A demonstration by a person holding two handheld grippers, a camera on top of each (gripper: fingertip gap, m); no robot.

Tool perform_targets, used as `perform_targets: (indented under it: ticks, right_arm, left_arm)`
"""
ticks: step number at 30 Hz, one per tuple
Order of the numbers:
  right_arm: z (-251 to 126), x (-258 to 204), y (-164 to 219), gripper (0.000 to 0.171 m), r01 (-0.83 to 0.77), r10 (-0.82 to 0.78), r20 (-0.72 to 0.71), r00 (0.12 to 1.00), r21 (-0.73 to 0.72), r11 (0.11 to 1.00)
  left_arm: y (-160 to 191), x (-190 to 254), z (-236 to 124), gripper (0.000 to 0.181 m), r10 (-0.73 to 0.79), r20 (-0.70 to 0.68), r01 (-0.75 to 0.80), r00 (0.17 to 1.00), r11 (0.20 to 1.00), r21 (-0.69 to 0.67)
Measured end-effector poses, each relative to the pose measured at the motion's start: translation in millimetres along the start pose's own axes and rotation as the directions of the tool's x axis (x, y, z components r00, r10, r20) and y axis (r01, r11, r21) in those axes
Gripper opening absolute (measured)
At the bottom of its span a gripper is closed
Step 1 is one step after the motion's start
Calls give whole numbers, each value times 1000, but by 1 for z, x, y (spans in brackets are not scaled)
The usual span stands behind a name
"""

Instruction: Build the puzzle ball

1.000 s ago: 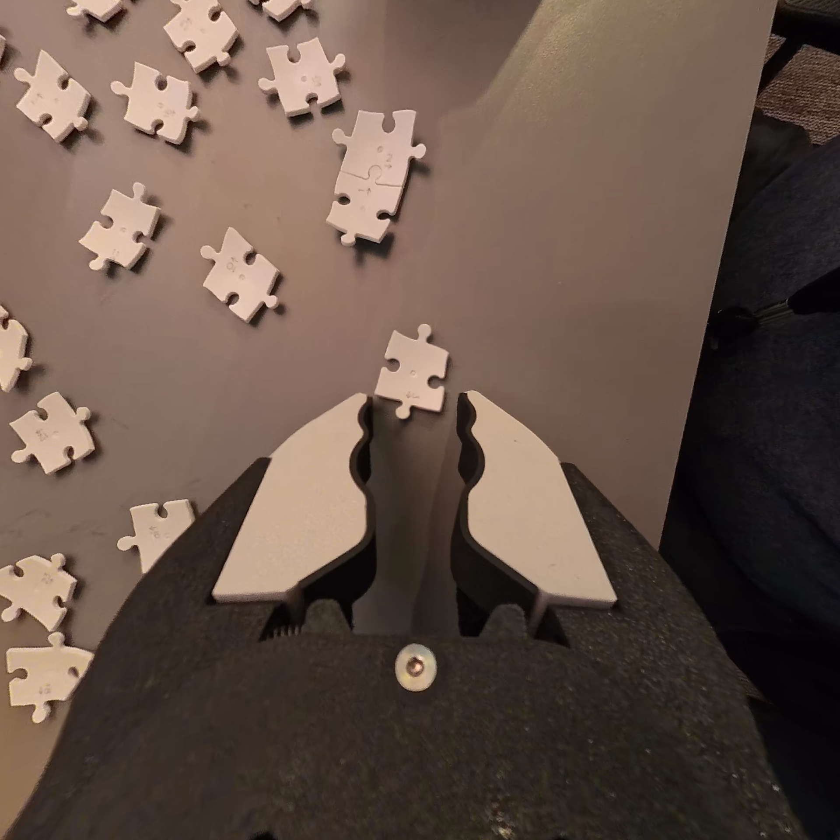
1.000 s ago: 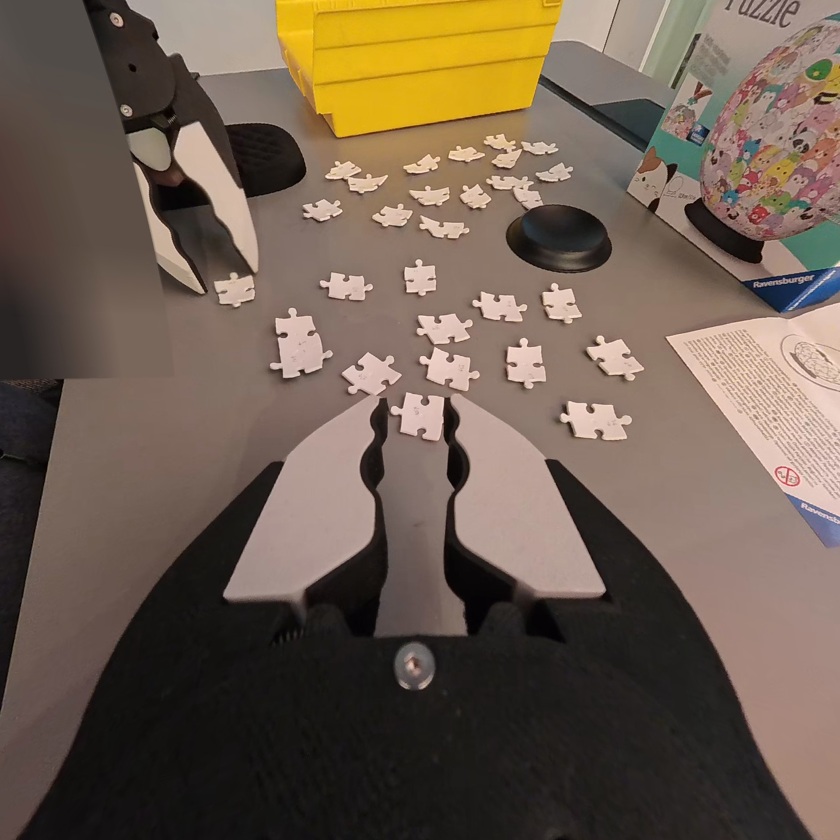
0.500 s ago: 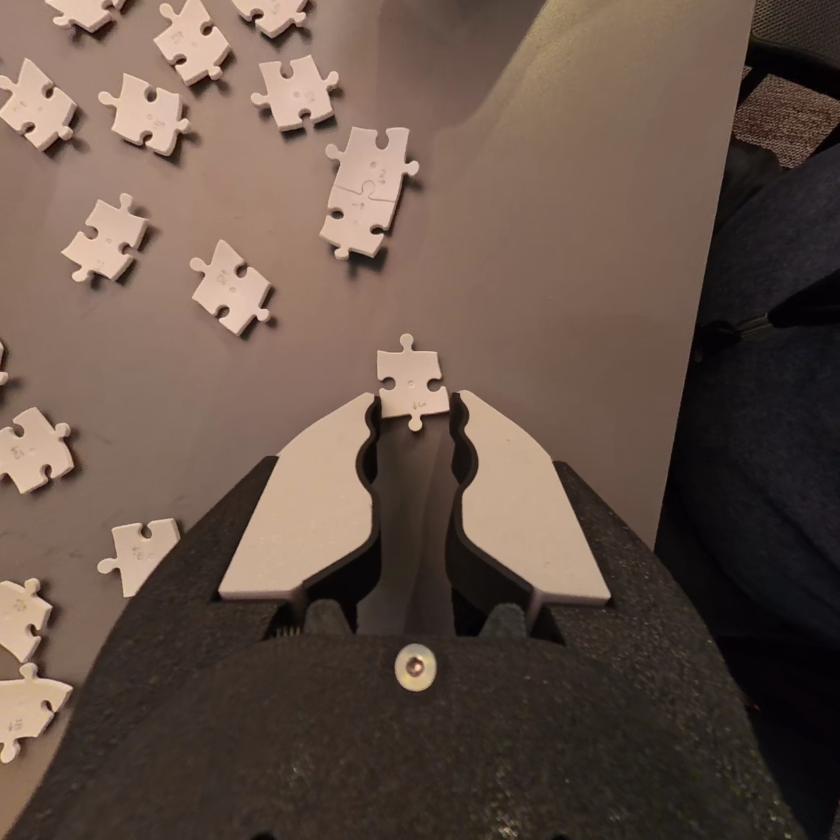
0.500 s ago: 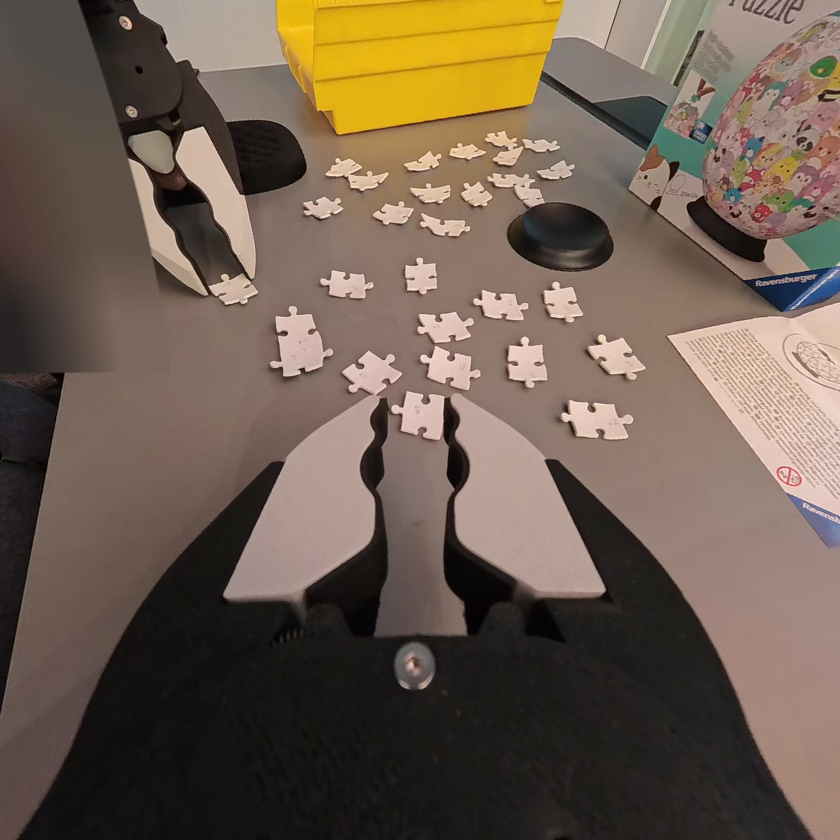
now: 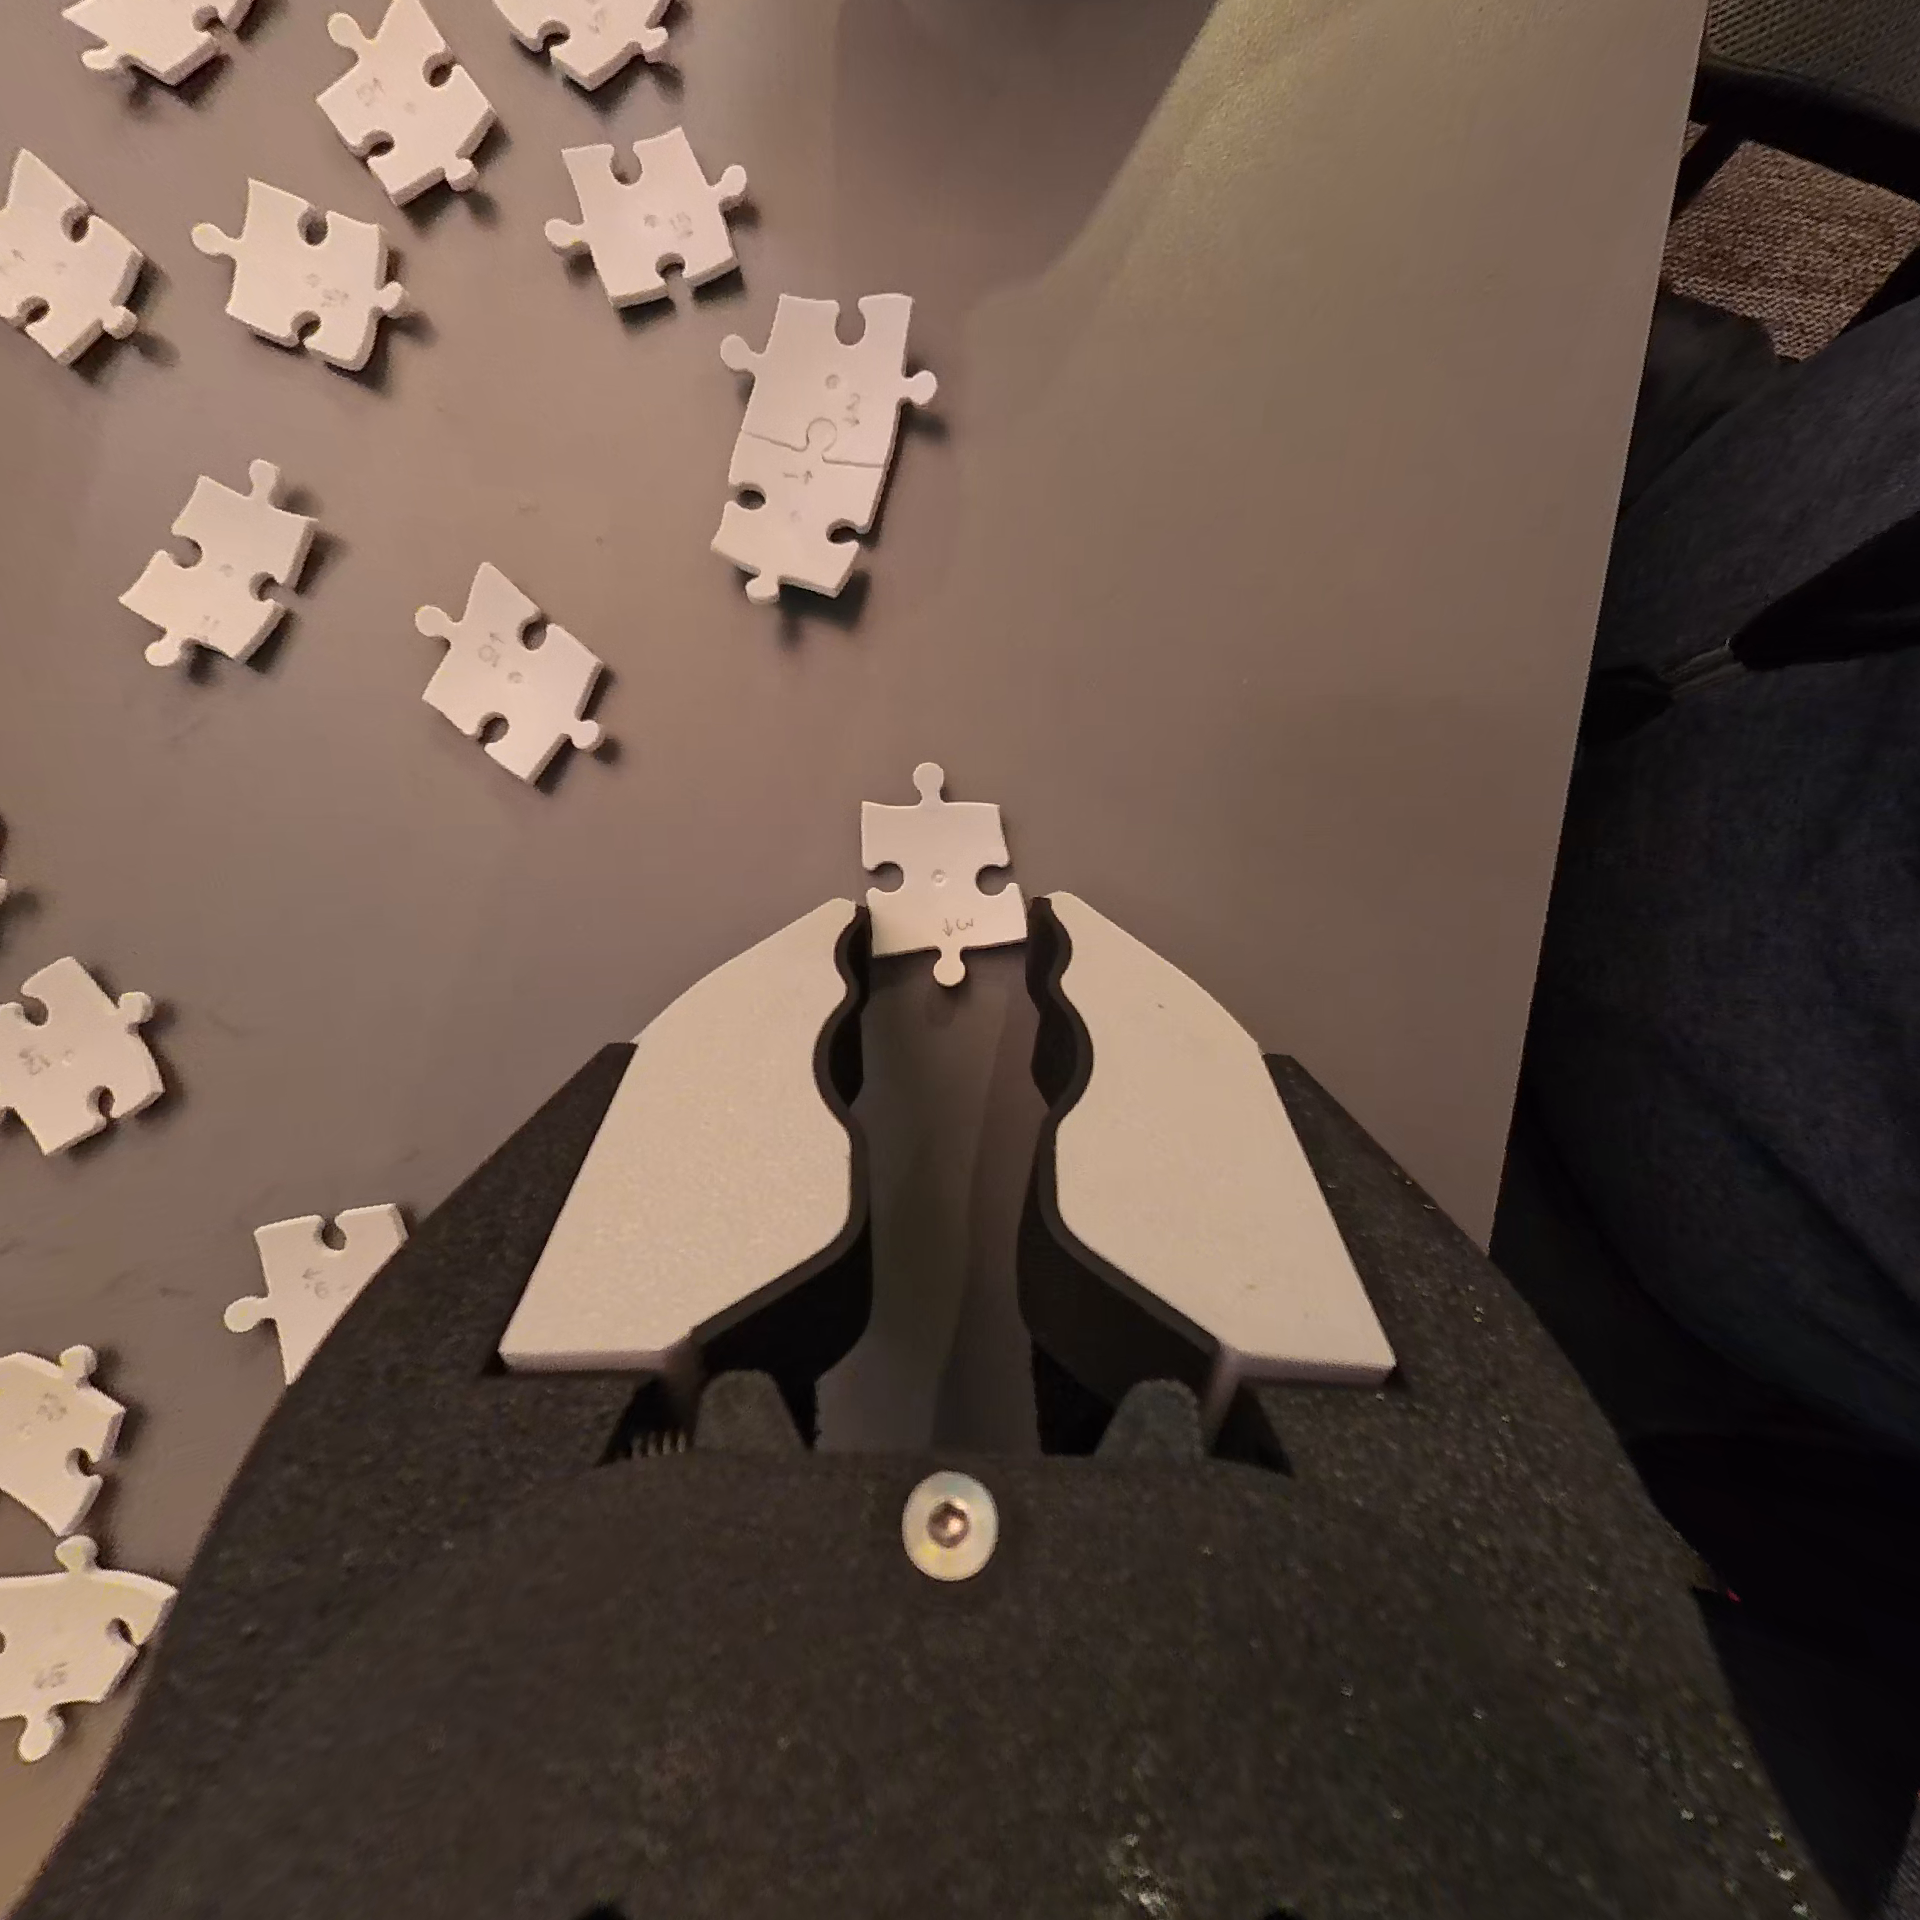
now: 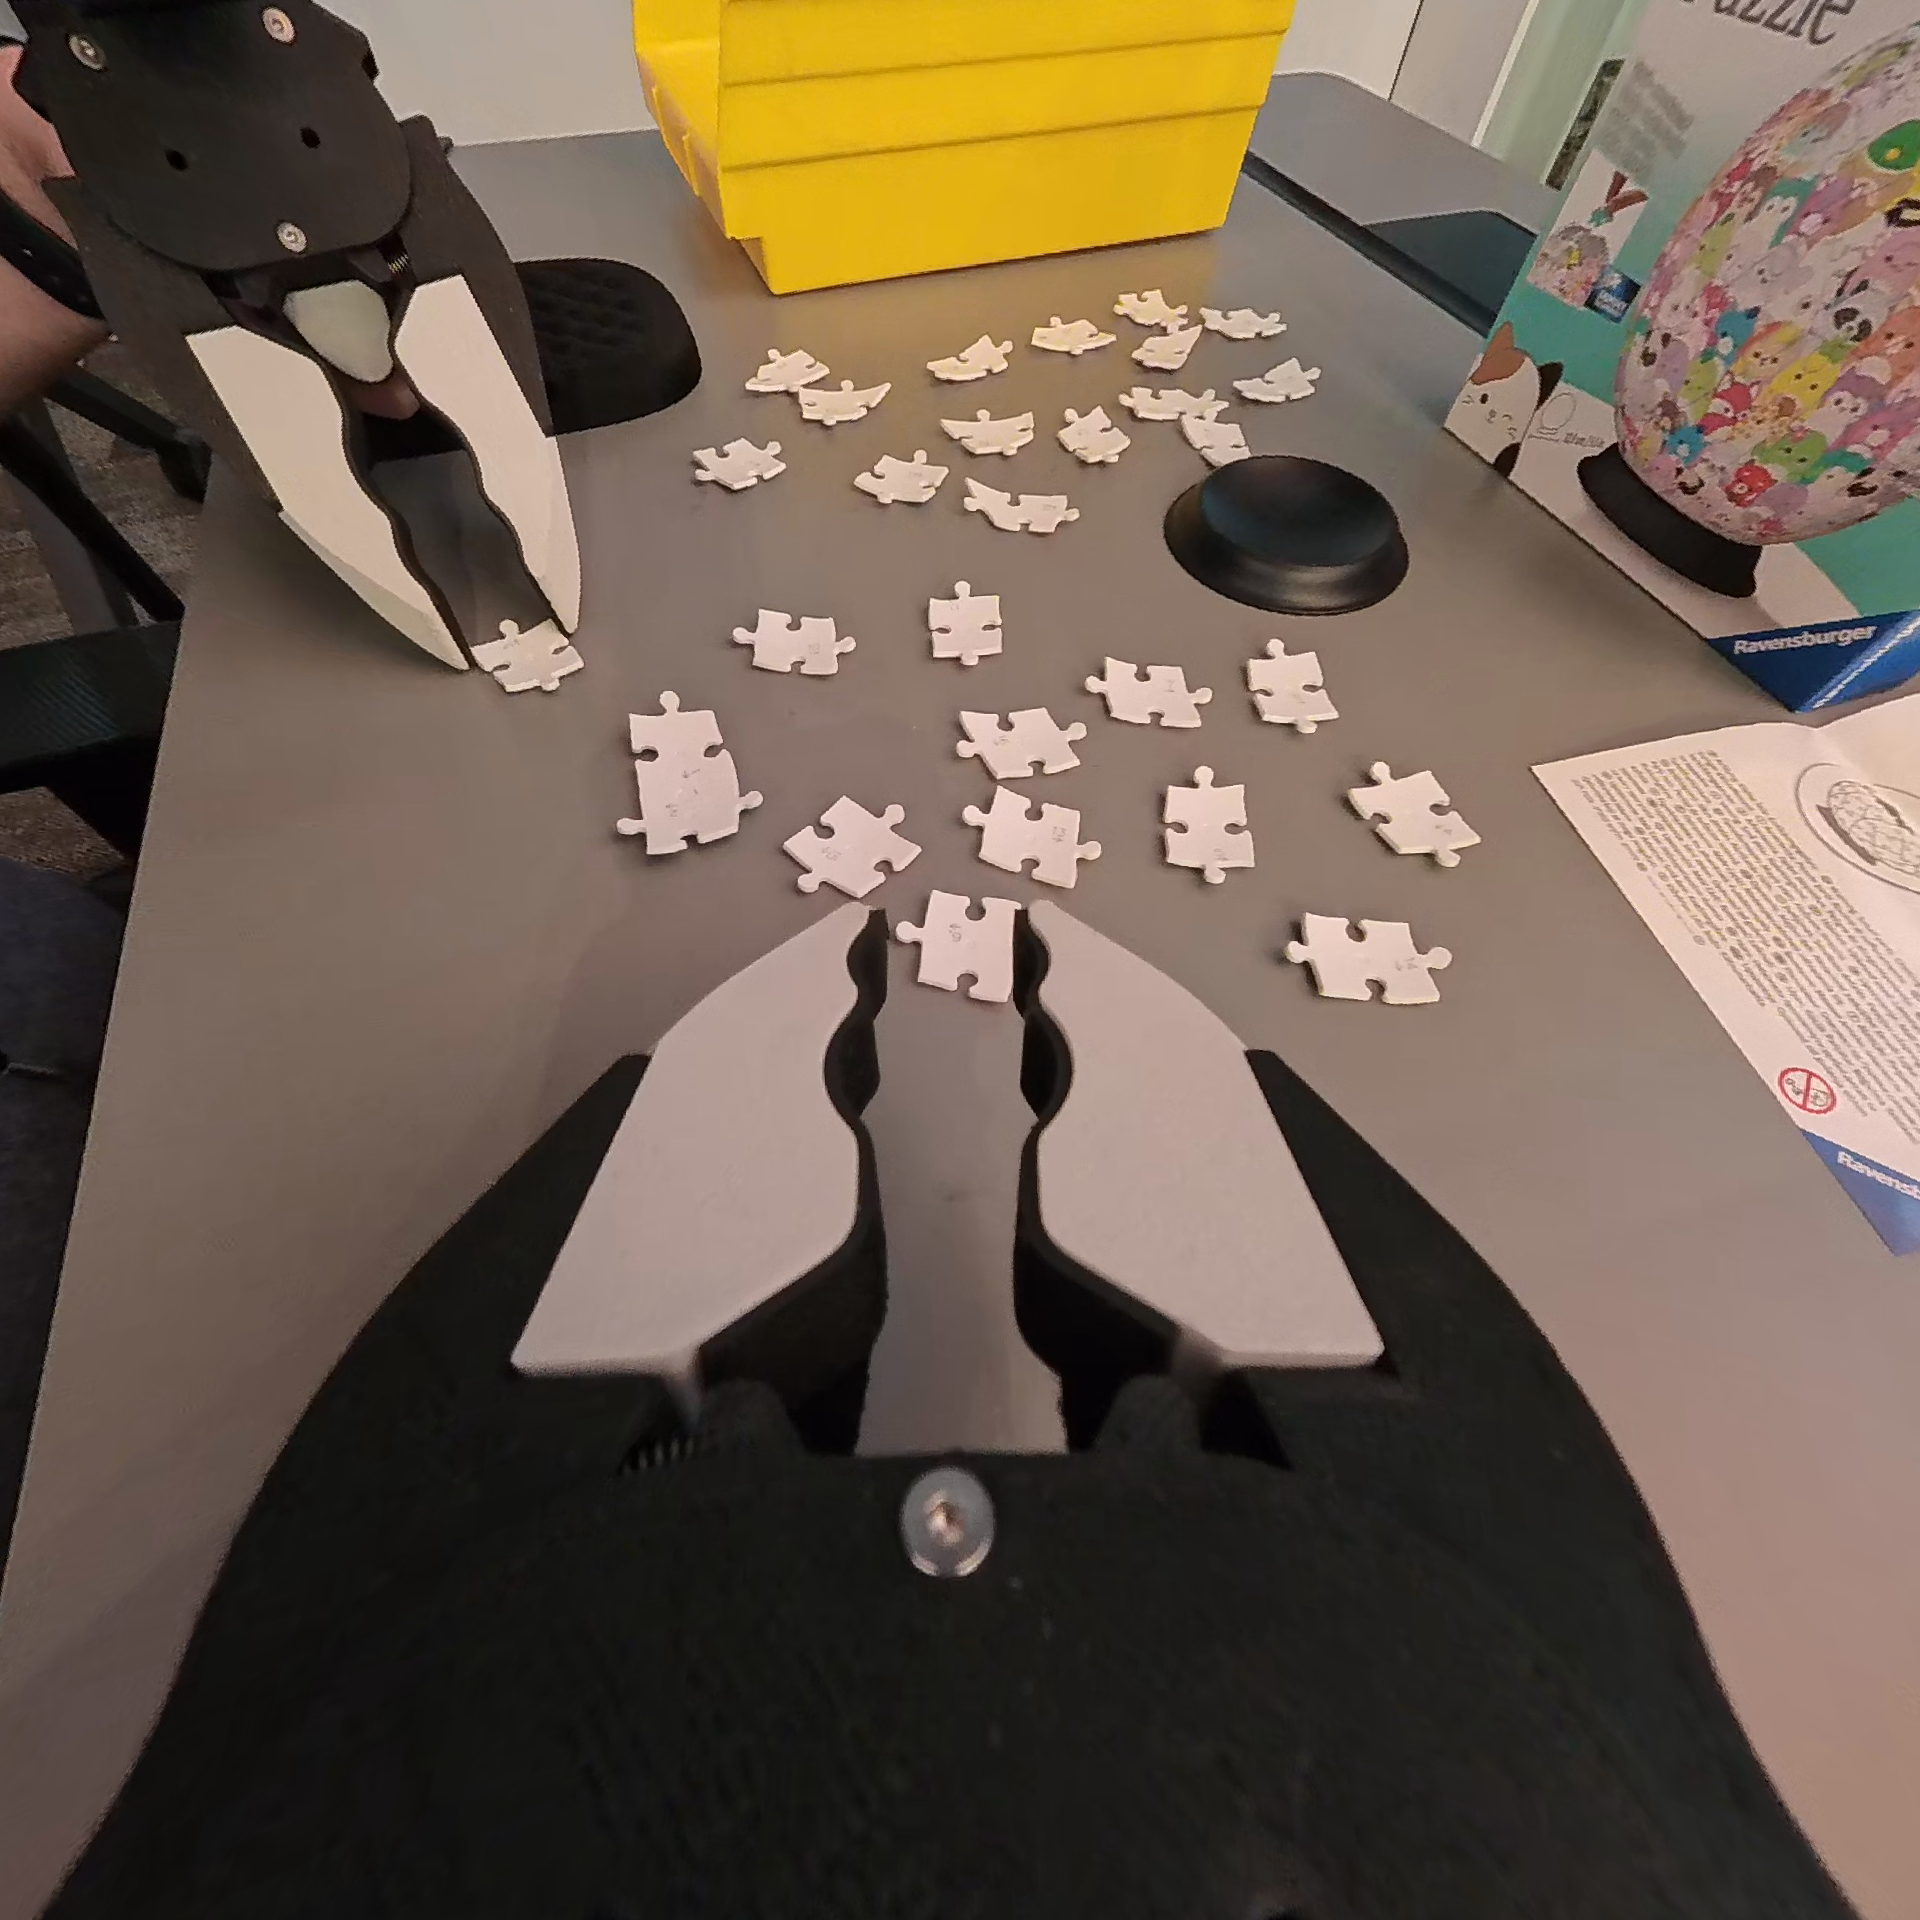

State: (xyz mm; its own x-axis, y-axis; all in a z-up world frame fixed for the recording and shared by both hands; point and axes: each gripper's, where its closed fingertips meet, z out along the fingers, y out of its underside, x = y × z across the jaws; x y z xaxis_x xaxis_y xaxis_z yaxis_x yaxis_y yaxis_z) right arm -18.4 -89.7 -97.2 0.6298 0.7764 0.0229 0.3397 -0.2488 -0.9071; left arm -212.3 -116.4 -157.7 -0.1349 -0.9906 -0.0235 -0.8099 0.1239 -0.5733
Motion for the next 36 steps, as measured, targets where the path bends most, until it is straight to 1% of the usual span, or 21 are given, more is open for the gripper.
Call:
perform_targets:
  ticks: [36]
  right_arm:
    - [2, -2, 3, 24, 12, -12, 3, 1000, -21, 1000]
  left_arm:
    - [-4, 6, 2, 29, 27, -21, -27, 999, 1000, 8]
